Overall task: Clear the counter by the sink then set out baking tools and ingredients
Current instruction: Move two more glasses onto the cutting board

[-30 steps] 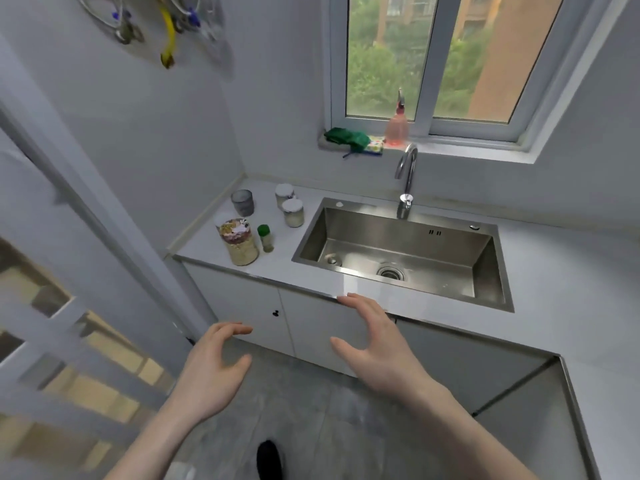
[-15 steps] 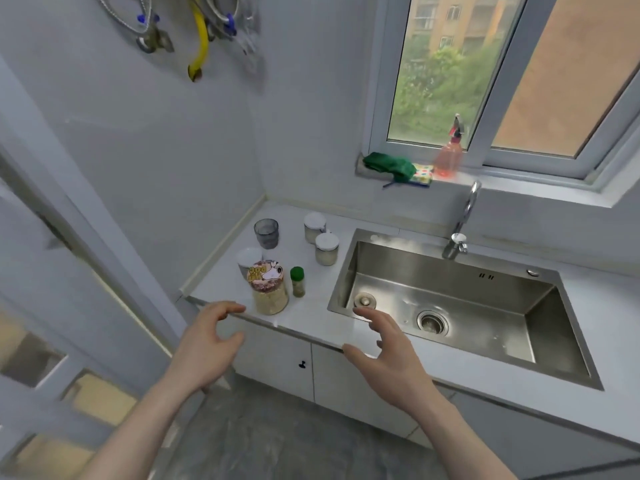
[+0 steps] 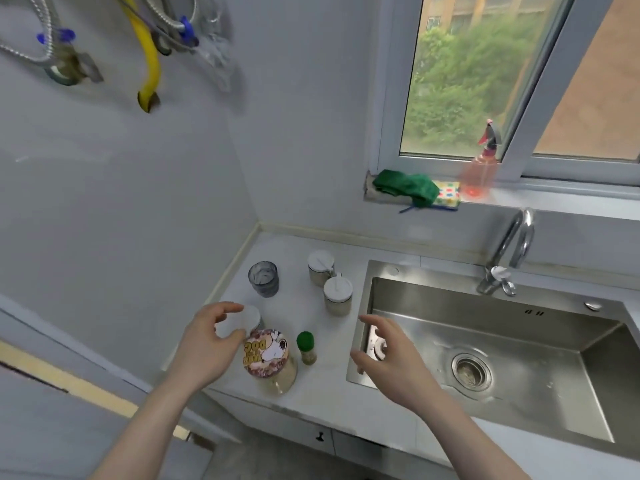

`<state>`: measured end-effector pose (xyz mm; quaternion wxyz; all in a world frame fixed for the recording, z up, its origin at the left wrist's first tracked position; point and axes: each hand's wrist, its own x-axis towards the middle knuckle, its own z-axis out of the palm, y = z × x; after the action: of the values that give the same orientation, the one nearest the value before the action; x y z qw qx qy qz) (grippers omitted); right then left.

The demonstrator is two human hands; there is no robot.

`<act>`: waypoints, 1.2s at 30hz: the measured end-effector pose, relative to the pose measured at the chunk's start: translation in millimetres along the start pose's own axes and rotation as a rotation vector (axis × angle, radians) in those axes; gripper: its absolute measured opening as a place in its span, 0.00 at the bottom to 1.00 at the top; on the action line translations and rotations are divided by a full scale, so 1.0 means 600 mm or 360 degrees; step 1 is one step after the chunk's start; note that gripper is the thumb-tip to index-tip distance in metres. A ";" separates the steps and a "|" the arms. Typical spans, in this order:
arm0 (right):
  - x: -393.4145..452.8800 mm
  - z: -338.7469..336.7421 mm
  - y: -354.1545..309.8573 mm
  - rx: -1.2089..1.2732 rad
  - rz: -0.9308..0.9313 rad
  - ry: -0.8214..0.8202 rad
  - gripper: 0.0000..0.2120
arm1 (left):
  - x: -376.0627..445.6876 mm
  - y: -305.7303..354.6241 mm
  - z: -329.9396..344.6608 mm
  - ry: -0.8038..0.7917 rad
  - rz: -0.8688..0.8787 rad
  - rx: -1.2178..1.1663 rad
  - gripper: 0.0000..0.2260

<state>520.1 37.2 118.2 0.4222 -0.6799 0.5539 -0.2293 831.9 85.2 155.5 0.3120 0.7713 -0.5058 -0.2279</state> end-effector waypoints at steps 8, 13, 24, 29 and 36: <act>0.146 0.032 -0.042 -0.0093 0.0004 -0.0098 0.26 | 0.170 -0.074 0.027 -0.0240 -0.0130 0.0259 0.21; 0.228 0.075 -0.064 -0.0083 0.0092 -0.0112 0.27 | 0.235 -0.153 0.049 -0.0784 0.0050 0.0851 0.39; 0.476 0.261 -0.132 -0.0690 -0.0061 -0.0466 0.38 | 0.286 -0.234 0.097 -0.0957 0.0383 0.0936 0.40; 0.562 0.336 -0.145 -0.1054 -0.0146 -0.0691 0.49 | 0.322 -0.251 0.083 -0.0929 0.0343 0.0915 0.38; 0.584 0.389 -0.134 -0.1197 -0.0104 -0.0795 0.46 | 0.337 -0.254 0.084 -0.0995 0.0376 0.0947 0.38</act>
<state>845.5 -217.9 4.7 0.2591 -0.8377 0.4582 0.1458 972.9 -69.4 4.4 -0.0676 0.6585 -0.7040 -0.2573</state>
